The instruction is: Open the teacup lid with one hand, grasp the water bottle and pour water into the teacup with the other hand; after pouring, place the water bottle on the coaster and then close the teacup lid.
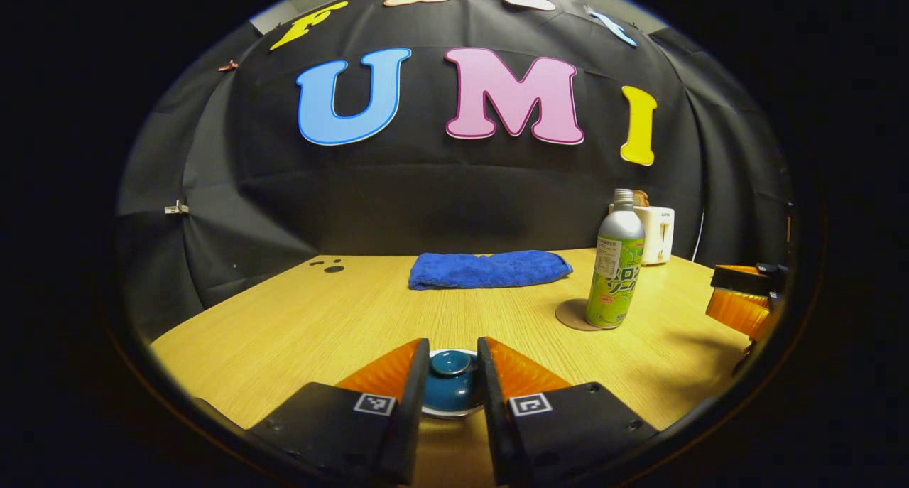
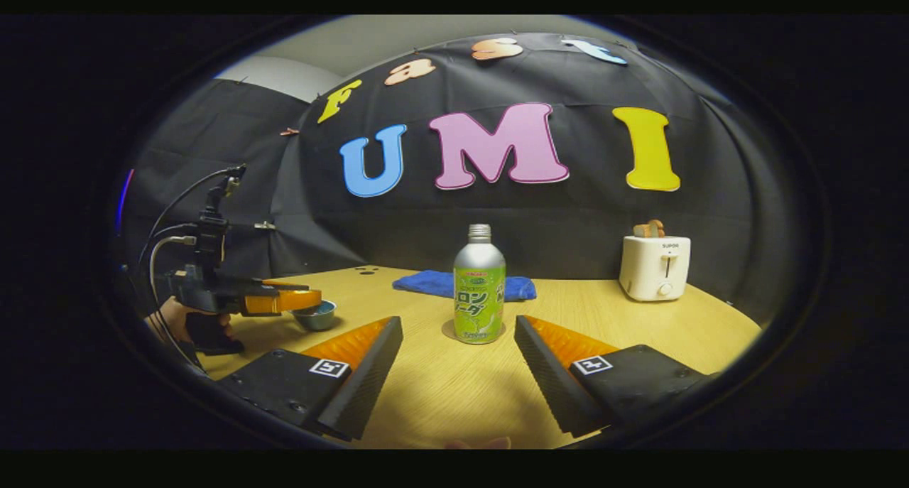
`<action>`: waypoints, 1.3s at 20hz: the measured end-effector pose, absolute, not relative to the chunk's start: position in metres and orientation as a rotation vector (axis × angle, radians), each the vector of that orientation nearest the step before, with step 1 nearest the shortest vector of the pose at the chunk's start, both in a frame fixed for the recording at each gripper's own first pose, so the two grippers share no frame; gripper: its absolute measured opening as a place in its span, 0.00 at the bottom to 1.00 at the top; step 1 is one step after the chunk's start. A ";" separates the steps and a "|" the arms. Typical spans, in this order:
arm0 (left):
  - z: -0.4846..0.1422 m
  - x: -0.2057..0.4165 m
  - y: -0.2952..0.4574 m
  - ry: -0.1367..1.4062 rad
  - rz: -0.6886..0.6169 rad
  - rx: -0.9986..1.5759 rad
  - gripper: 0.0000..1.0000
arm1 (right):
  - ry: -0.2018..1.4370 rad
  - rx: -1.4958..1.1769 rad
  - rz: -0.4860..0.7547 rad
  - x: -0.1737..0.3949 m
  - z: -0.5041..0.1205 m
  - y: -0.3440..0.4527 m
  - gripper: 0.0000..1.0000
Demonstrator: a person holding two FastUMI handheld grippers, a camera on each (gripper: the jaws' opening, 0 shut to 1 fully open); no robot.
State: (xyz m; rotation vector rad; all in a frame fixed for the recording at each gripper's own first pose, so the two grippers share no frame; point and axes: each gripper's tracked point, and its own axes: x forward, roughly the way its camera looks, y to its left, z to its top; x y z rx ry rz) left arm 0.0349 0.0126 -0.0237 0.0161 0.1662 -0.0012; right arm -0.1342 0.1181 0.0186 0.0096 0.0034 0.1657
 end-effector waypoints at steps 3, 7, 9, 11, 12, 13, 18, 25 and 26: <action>-0.017 0.028 0.012 0.124 0.015 -0.001 0.58 | 0.003 0.010 0.165 -0.135 0.019 0.118 0.98; -0.006 0.015 0.001 0.050 0.000 0.014 0.76 | 0.004 0.009 0.151 -0.133 0.018 0.116 0.98; -0.002 0.012 -0.001 0.023 0.004 0.015 0.81 | 0.002 0.010 0.150 -0.134 0.019 0.115 0.98; 0.001 0.009 -0.005 -0.003 -0.002 0.011 0.86 | 0.003 0.009 0.136 -0.132 0.019 0.113 0.98; -0.001 0.009 -0.009 0.001 -0.017 0.009 0.87 | 0.002 0.009 0.127 -0.132 0.019 0.111 0.98; 0.000 0.009 -0.013 -0.002 -0.032 0.013 0.87 | 0.001 0.008 0.116 -0.131 0.019 0.109 0.98; 0.000 0.013 -0.026 -0.001 -0.081 0.012 0.94 | 0.001 0.007 0.082 -0.127 0.019 0.103 0.98; 0.000 0.013 -0.028 -0.001 -0.089 0.012 0.94 | 0.001 0.007 0.083 -0.126 0.019 0.103 0.98; 0.001 0.013 -0.028 -0.003 -0.092 0.012 0.94 | 0.001 0.007 0.082 -0.126 0.019 0.103 0.98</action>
